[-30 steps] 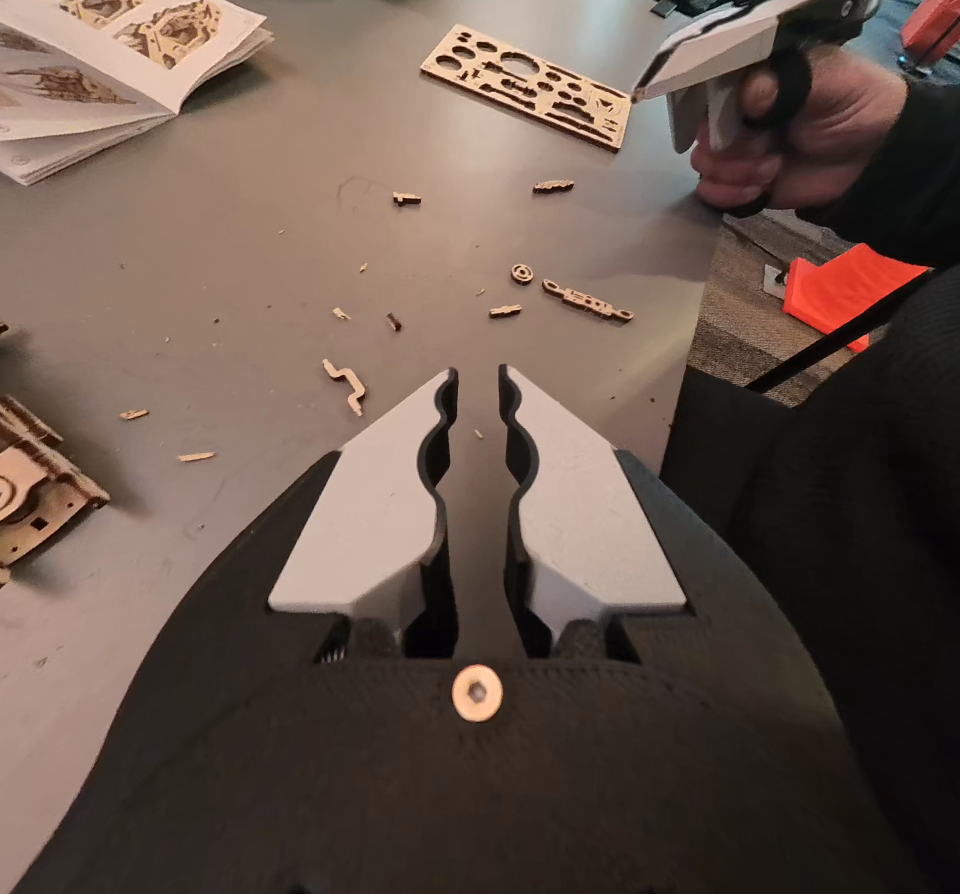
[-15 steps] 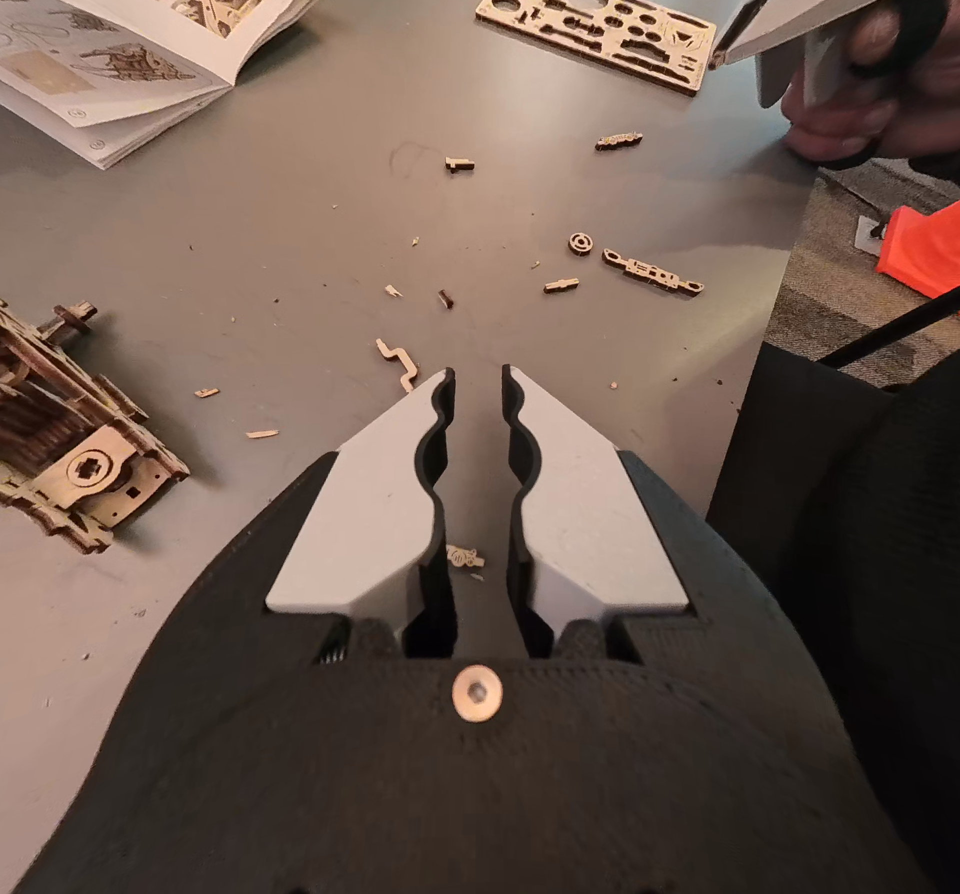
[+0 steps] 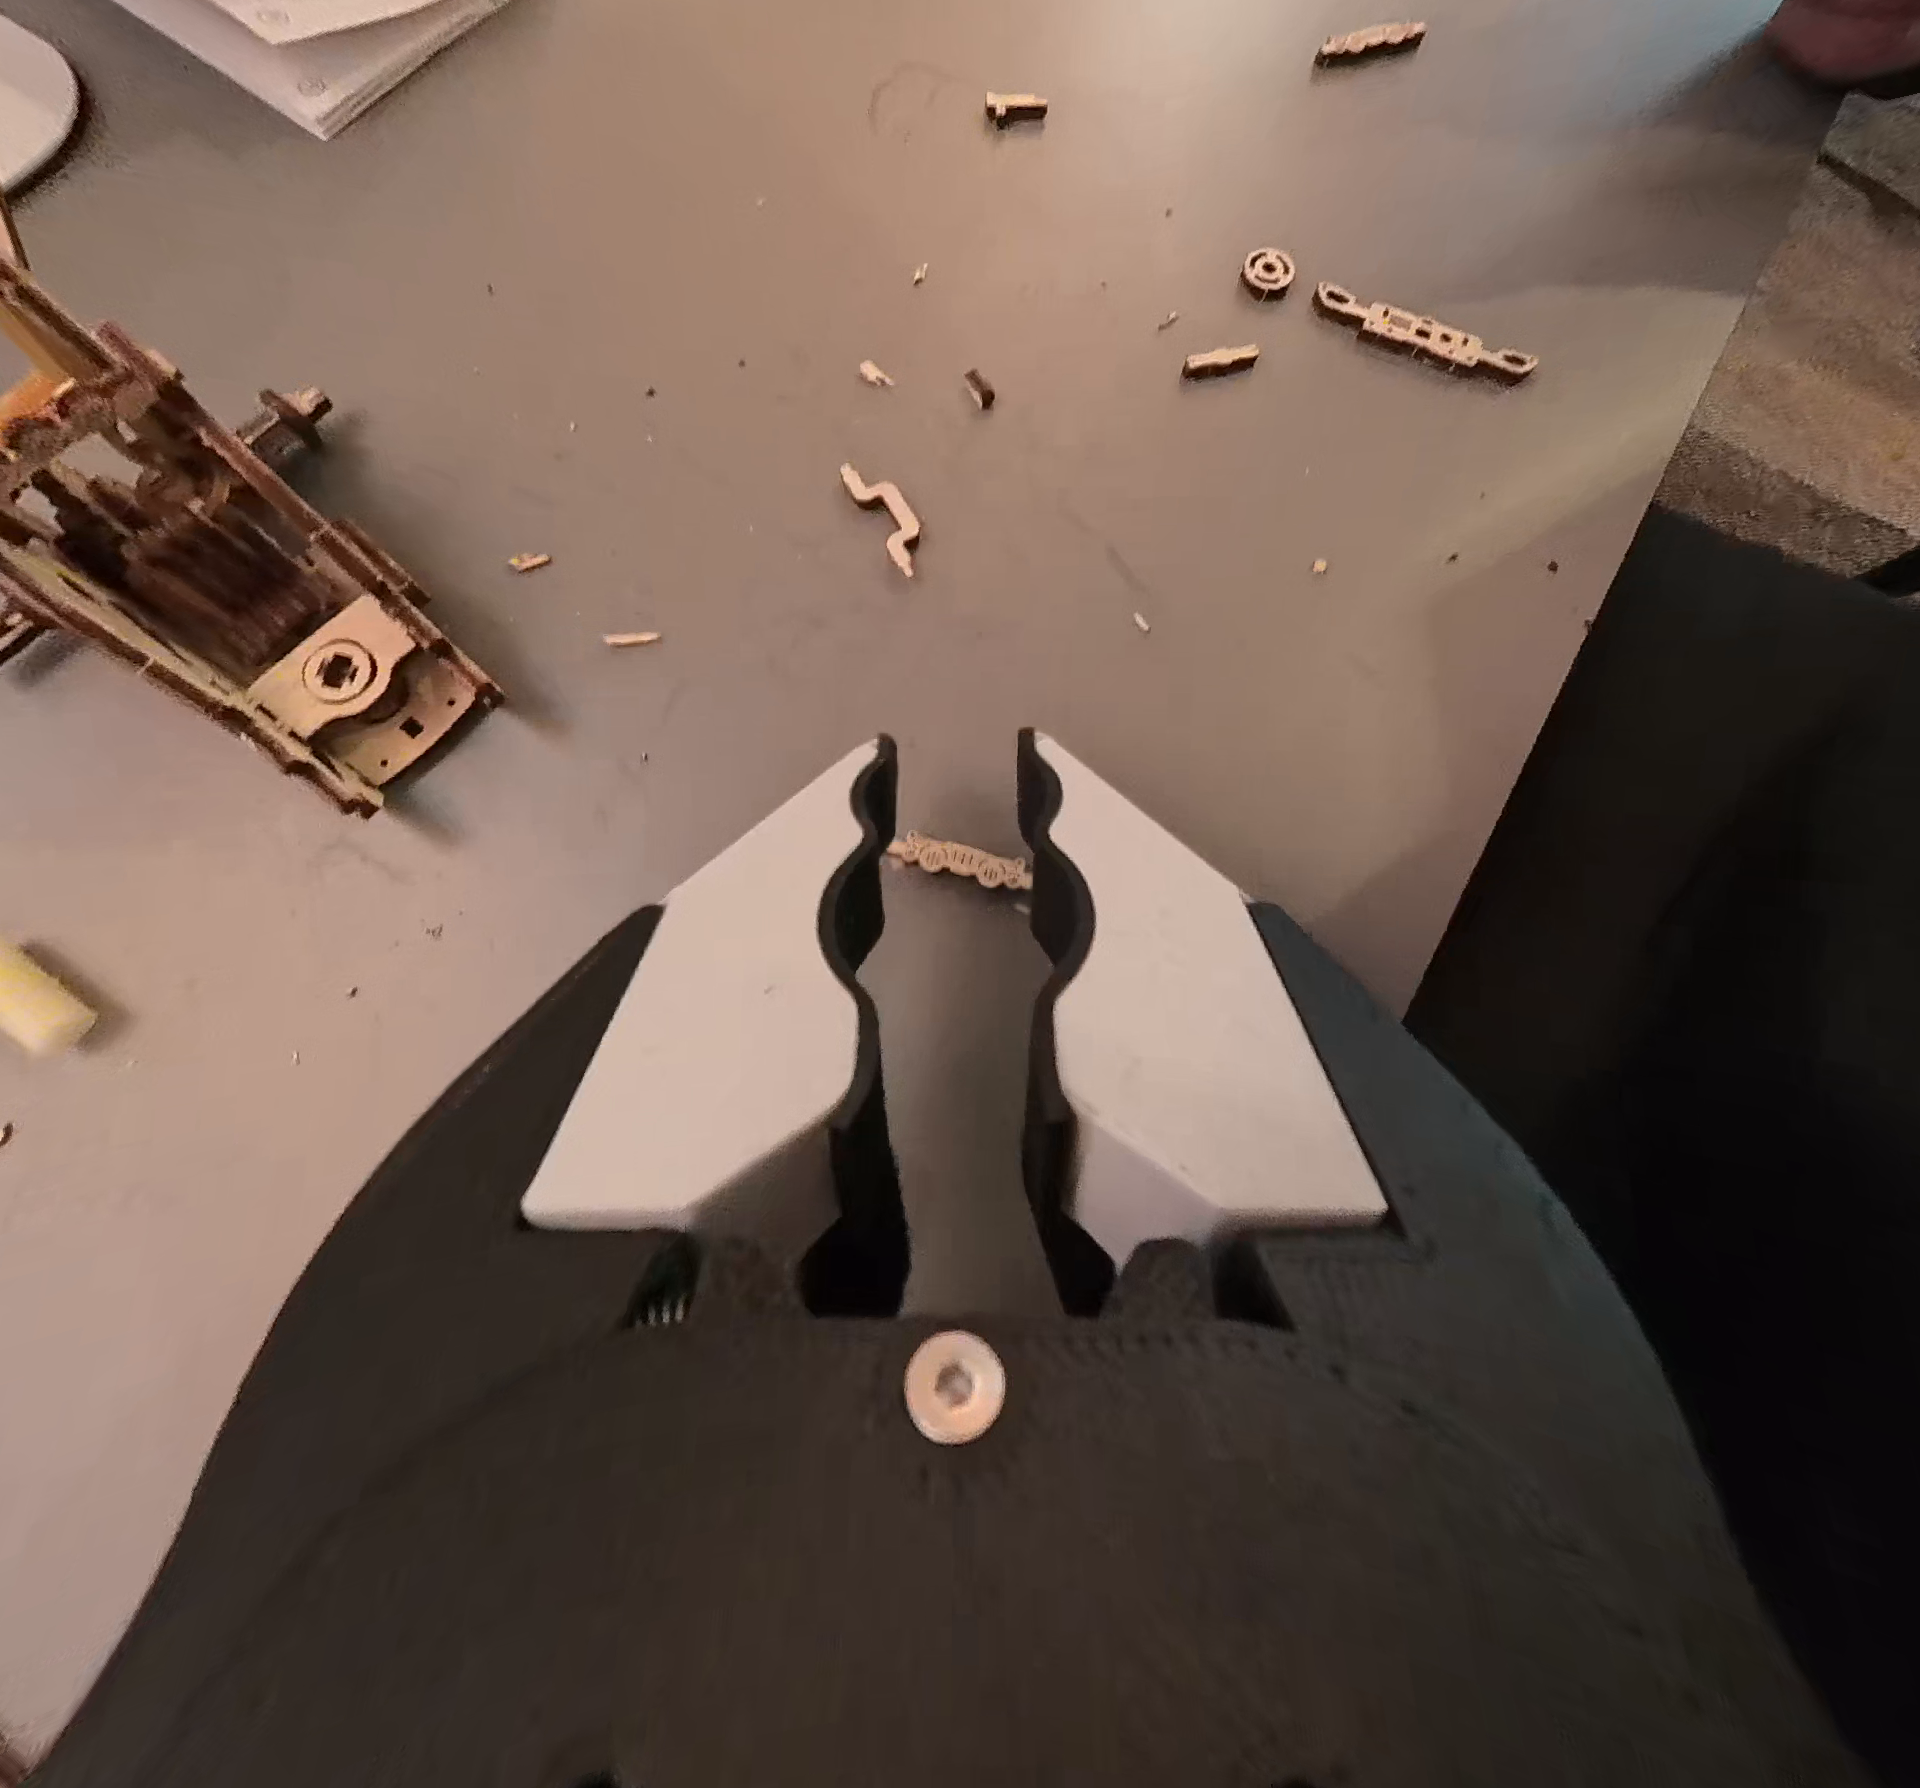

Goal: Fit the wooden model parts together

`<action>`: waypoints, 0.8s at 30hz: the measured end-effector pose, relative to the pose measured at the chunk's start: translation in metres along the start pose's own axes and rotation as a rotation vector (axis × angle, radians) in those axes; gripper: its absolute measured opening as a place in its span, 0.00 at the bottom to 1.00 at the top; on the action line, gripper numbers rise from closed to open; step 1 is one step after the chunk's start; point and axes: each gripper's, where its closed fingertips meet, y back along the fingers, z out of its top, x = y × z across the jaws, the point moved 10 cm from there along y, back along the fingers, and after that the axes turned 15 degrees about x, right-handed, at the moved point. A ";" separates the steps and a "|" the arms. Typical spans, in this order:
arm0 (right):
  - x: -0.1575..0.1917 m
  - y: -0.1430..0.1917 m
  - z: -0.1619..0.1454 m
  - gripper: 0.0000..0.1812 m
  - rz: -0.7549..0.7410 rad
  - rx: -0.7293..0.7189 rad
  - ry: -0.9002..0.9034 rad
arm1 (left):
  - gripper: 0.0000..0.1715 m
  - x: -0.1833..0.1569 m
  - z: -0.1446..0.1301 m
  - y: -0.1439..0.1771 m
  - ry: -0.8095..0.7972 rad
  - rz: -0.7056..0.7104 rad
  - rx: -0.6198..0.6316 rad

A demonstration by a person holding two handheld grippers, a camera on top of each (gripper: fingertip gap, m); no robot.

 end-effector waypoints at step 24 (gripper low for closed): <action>0.001 -0.001 0.000 0.00 -0.001 0.009 0.014 | 0.05 -0.009 -0.002 -0.013 -0.129 -0.024 0.103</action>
